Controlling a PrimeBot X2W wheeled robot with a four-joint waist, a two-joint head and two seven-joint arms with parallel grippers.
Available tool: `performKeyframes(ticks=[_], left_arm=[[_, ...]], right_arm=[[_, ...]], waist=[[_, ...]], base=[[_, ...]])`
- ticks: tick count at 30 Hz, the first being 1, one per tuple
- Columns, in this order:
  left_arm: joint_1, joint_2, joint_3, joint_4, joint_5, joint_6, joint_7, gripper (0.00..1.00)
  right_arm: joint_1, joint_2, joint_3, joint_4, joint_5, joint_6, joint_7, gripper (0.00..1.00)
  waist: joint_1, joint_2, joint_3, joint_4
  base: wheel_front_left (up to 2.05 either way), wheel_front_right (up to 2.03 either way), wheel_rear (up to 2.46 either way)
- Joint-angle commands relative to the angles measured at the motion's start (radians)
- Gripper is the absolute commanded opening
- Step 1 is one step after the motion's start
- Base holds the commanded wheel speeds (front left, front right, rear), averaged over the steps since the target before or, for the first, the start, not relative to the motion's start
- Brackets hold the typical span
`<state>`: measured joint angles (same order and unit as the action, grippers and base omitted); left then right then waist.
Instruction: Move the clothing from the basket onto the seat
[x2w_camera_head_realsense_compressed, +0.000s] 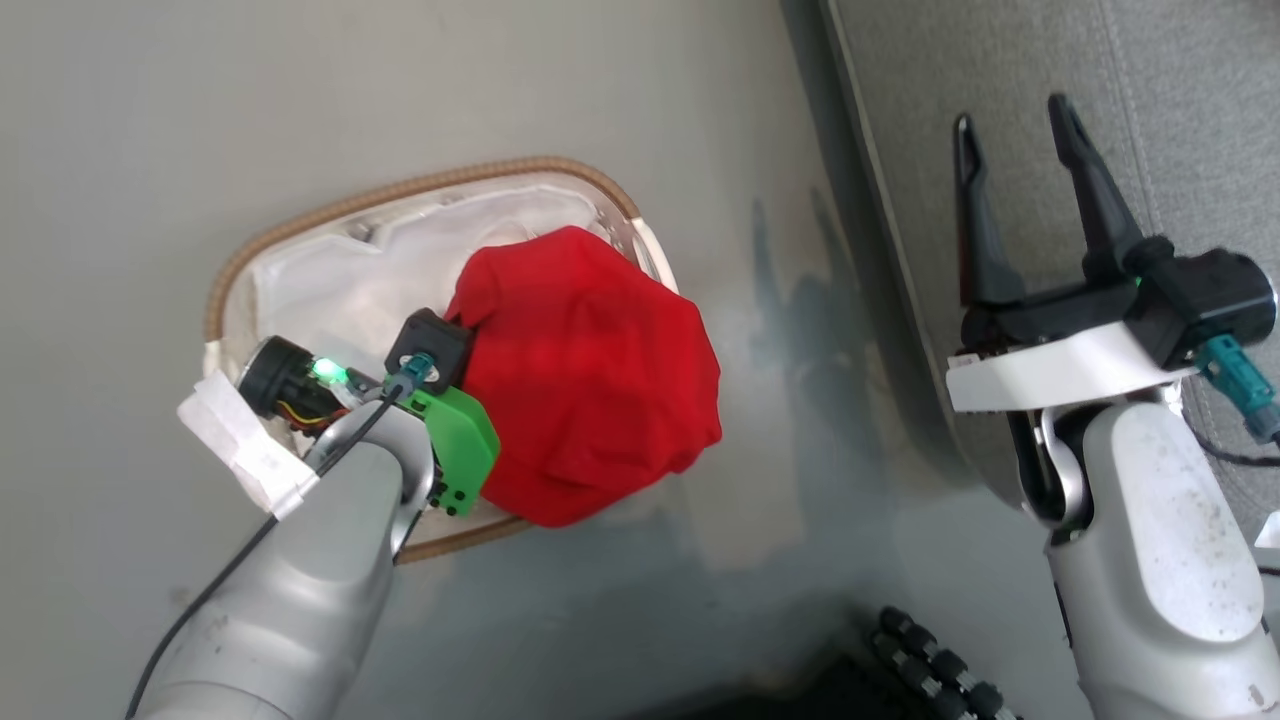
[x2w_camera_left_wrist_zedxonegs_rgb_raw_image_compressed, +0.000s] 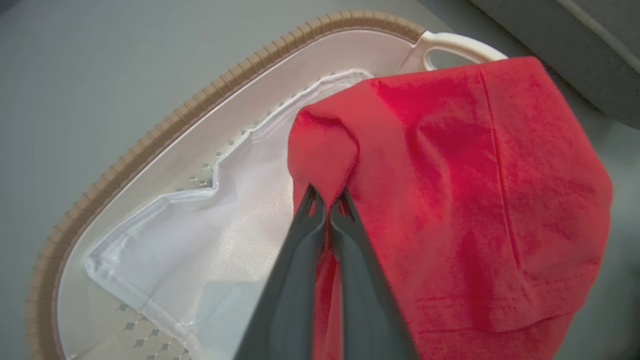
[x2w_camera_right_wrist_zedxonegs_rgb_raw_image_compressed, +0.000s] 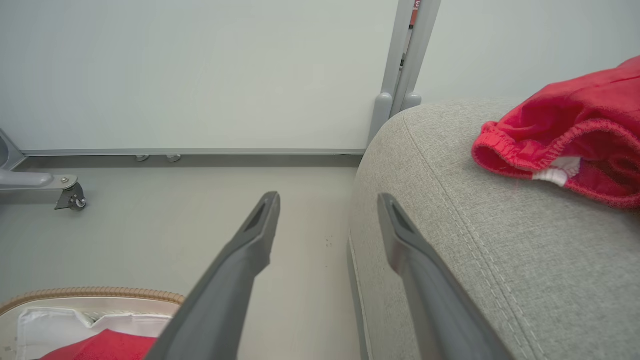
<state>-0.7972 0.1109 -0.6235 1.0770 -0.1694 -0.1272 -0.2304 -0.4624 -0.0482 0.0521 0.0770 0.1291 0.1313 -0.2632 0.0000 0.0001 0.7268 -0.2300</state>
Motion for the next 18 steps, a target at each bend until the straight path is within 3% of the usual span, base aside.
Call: performKeyframes(ticks=[1, 9, 18], left_arm=[[0.029, -0.003, -0.015, -0.020, -0.011, -0.004, -0.010, 0.00], [0.092, 0.040, -0.084, -0.176, -0.080, -0.004, -0.028, 0.00], [0.098, 0.125, -0.104, -0.387, -0.122, -0.004, 0.009, 0.00]], right_arm=[[0.032, -0.004, -0.007, 0.013, -0.013, -0.001, -0.002, 1.00], [0.123, -0.004, -0.017, 0.063, -0.039, -0.001, -0.002, 1.00], [0.211, -0.004, -0.002, 0.106, -0.047, -0.001, -0.002, 1.00]], waist=[[0.0000, -0.0001, -0.140, 0.088], [0.0000, -0.0001, -0.351, 0.153], [0.0000, -0.0001, -0.534, 0.175]], base=[[0.00, 0.00, 0.00], [0.00, 0.00, 0.00], [0.00, 0.00, 0.00]])
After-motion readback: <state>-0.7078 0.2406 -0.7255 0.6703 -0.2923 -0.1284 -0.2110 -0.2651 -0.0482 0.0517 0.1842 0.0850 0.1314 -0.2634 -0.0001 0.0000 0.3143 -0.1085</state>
